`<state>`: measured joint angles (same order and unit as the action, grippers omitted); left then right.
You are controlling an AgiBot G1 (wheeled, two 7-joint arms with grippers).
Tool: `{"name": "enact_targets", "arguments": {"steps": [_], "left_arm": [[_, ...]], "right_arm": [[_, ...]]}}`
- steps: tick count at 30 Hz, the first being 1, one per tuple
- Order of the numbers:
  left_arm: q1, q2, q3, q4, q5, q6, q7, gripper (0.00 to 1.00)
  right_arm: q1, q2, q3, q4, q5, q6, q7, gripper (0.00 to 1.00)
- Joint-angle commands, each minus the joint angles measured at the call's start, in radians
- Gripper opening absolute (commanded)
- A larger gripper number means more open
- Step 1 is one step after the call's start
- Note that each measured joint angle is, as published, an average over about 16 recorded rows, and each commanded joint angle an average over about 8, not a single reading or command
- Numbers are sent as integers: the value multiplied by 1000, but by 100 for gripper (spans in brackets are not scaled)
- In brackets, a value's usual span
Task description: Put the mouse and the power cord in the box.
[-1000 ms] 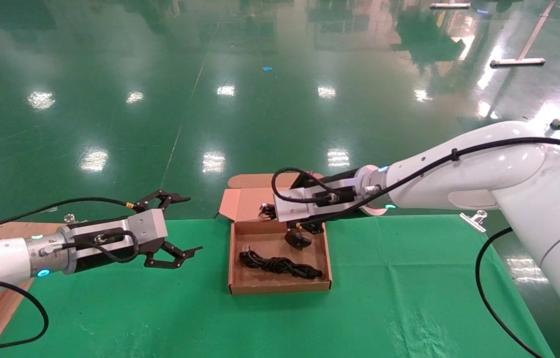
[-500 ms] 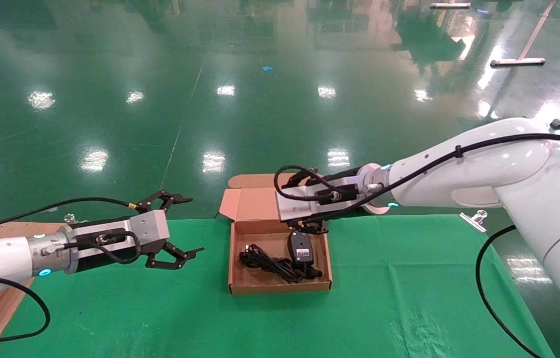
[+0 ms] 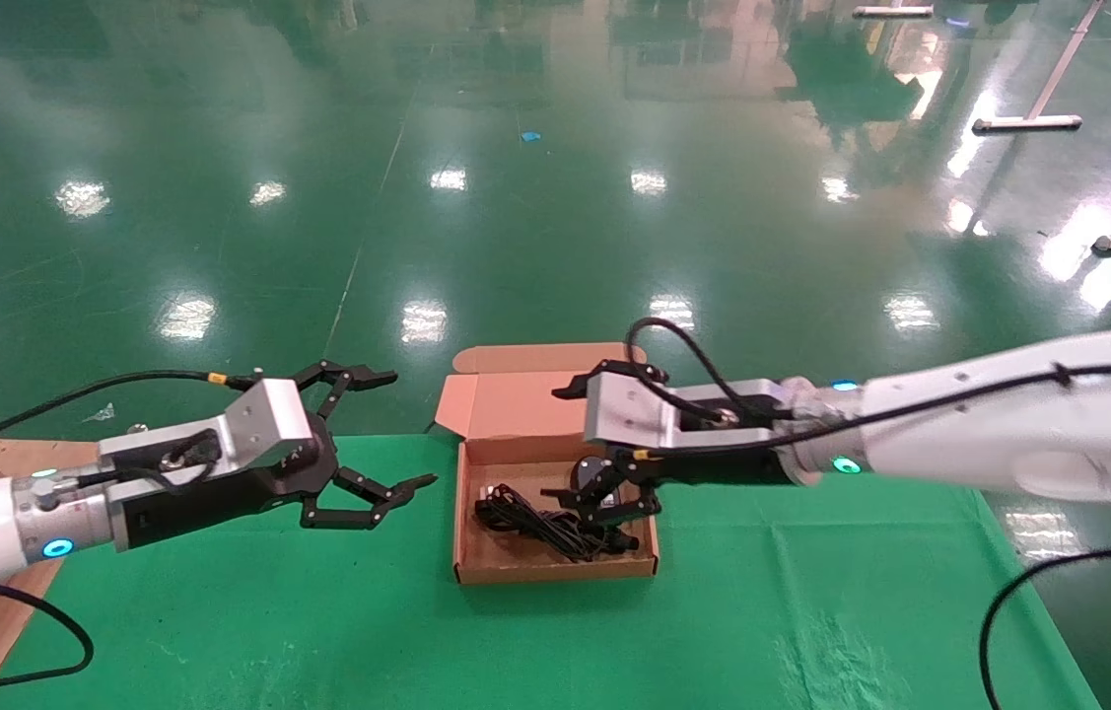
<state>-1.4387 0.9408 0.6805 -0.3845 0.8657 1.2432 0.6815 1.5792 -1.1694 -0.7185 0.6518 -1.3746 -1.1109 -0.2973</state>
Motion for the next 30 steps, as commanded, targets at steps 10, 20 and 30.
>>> {"name": "enact_targets", "arguments": {"steps": [10, 20, 30], "left_arm": [[90, -82, -99, -223, -33, 63, -215, 100], [172, -156, -190, -426, -64, 119, -411, 100], [254, -230, -280, -628, -94, 176, -607, 100]], "right_arm": [[-125, 138, 109, 156, 159, -95, 120, 100], [-239, 264, 208, 299, 305, -182, 229, 100], [-352, 389, 306, 441, 449, -268, 338, 100]]}}
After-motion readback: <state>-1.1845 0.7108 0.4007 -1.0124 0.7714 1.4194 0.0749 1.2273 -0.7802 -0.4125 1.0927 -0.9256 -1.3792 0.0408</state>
